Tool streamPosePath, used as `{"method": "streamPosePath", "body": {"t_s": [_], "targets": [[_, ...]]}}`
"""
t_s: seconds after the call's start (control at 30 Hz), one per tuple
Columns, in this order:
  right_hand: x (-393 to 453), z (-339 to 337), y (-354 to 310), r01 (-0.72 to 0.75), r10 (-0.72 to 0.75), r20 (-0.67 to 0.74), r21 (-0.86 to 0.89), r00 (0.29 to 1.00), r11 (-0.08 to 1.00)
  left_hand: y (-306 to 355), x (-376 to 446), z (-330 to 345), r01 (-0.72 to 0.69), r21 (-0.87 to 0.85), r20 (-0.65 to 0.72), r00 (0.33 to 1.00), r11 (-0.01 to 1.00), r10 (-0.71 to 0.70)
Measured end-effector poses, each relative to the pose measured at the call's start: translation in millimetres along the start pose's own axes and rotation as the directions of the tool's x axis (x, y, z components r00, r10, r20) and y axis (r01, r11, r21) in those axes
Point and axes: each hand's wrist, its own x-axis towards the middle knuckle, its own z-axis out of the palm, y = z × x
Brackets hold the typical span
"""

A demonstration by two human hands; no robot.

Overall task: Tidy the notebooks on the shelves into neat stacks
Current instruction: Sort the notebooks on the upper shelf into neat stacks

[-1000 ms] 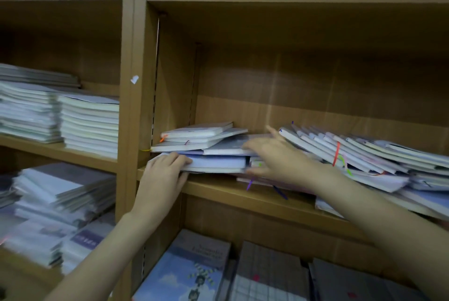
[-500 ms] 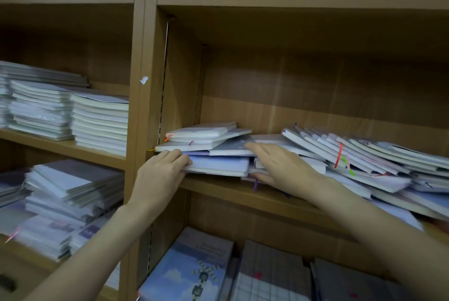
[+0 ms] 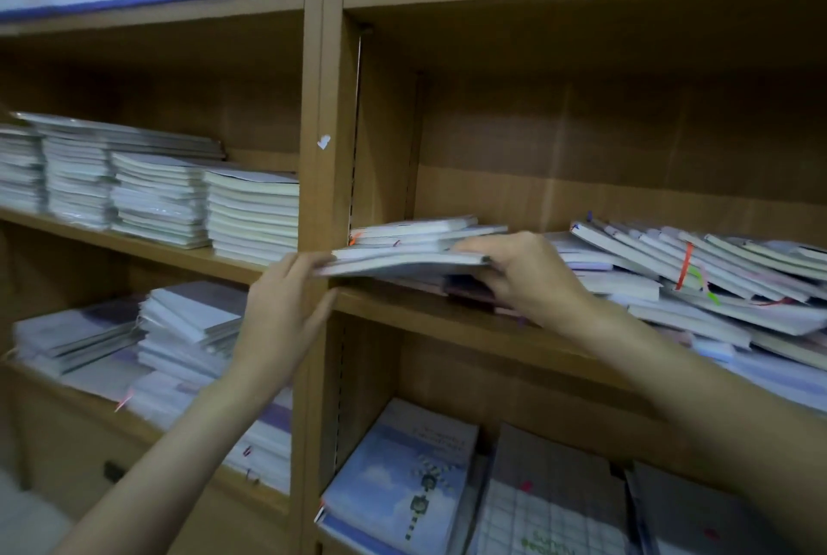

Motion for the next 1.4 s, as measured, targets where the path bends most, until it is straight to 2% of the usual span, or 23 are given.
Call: {"method": "streamPosePath", "body": {"t_s": [0.1,0.23,0.33,0.4,0.43,0.47,0.5,0.53,0.57,0.63,0.73,0.87,0.93,0.97,1.0,1.03,1.07,1.1,1.13,1.17,1.27,1.33,1.4], "targets": [[28.0,-18.7,8.6,-0.110,0.111,-0.068,0.031,0.991,0.993,3.5,11.5,-10.9,0.133,-0.110,0.001,0.991,0.985,-0.134],[47.9,-26.2,11.9,-0.212,0.225,-0.213,0.086,0.951,0.974,18.6,29.0,-6.3,0.159,-0.196,0.071,0.986,0.968,-0.148],[57.7,-42.8,6.0,-0.230,0.253,-0.273,0.116,0.928,0.966,31.9,39.5,-7.3,0.303,-0.432,0.106,0.953,0.850,-0.285],[57.5,-57.8,-1.0,-0.169,0.204,-0.268,0.146,0.942,0.975,37.8,42.4,-12.1,0.420,-0.613,0.164,0.896,0.669,-0.412],[53.3,-63.3,-4.6,-0.124,0.157,-0.245,0.147,0.957,0.981,39.0,42.4,-16.1,0.464,-0.722,0.220,0.857,0.514,-0.465],[45.2,-66.8,-8.5,-0.080,0.109,-0.214,0.137,0.971,0.987,38.8,41.1,-20.7,0.507,-0.805,0.316,0.806,0.308,-0.500],[33.5,-68.8,-12.5,-0.042,0.066,-0.189,0.126,0.980,0.991,37.2,38.3,-24.7,0.537,-0.839,0.431,0.759,0.093,-0.488],[19.8,-69.2,-16.0,-0.004,0.024,-0.175,0.116,0.984,0.993,34.2,33.0,-28.6,0.554,-0.830,0.522,0.727,-0.069,-0.445],[5.1,-68.3,-19.1,0.038,-0.019,-0.172,0.108,0.985,0.993,31.5,26.2,-32.9,0.578,-0.802,0.584,0.707,-0.149,-0.398],[-26.4,-66.2,-22.1,0.081,-0.067,-0.187,0.068,0.980,0.994,27.1,13.3,-41.1,0.665,-0.738,0.661,0.679,-0.115,-0.319],[-77.4,-65.0,-23.2,0.074,-0.066,-0.184,0.038,0.981,0.997,32.1,-3.1,-53.2,0.799,-0.597,0.768,0.597,0.078,-0.234],[-140.4,-48.0,-34.0,0.065,-0.054,-0.108,0.106,0.993,0.992,45.5,-40.4,-44.8,0.864,-0.464,0.835,0.500,0.194,-0.232],[-162.6,-47.2,-40.8,-0.057,0.046,0.079,0.145,0.996,0.988,48.4,-66.6,-32.6,0.877,-0.413,0.858,0.465,0.244,-0.219],[-175.6,-47.5,-44.1,-0.214,0.154,0.272,0.205,0.950,0.955,48.9,-81.8,-26.1,0.883,-0.394,0.865,0.450,0.257,-0.221],[-190.9,-47.8,-48.5,-0.413,0.237,0.490,0.290,0.839,0.863,49.8,-98.2,-19.8,0.892,-0.377,0.872,0.433,0.251,-0.229],[-207.8,-46.6,-51.6,-0.622,0.252,0.661,0.410,0.706,0.667,53.5,-114.8,-14.0,0.900,-0.359,0.879,0.415,0.247,-0.237],[-226.3,-41.9,-54.0,-0.768,0.226,0.754,0.514,0.617,0.383,56.4,-131.1,-6.8,0.906,-0.340,0.886,0.398,0.253,-0.237],[-243.9,-34.0,-57.3,-0.836,0.231,0.806,0.545,0.545,0.067,62.2,-145.9,1.4,0.913,-0.313,0.898,0.374,0.261,-0.233],[-261.1,-23.4,-59.3,-0.838,0.261,0.838,0.525,0.479,-0.148,69.0,-159.3,11.8,0.926,-0.272,0.911,0.336,0.262,-0.239],[-277.5,-10.8,-60.6,-0.830,0.323,0.851,0.498,0.413,-0.251,76.8,-171.5,23.1,0.939,-0.212,0.924,0.283,0.271,-0.256],[-312.8,15.3,-62.2,-0.850,0.529,0.807,0.454,0.264,-0.267,88.1,-199.3,58.6,0.953,-0.020,0.953,0.109,0.301,-0.283],[-317.8,14.5,-61.5,-0.864,0.520,0.819,0.427,0.244,-0.268,88.5,-205.2,74.6,0.961,0.022,0.961,0.056,0.274,-0.273],[-322.1,14.1,-56.6,-0.855,0.492,0.834,0.428,0.249,-0.294,86.5,-203.5,85.7,0.962,0.022,0.971,0.044,0.273,-0.234]]}}
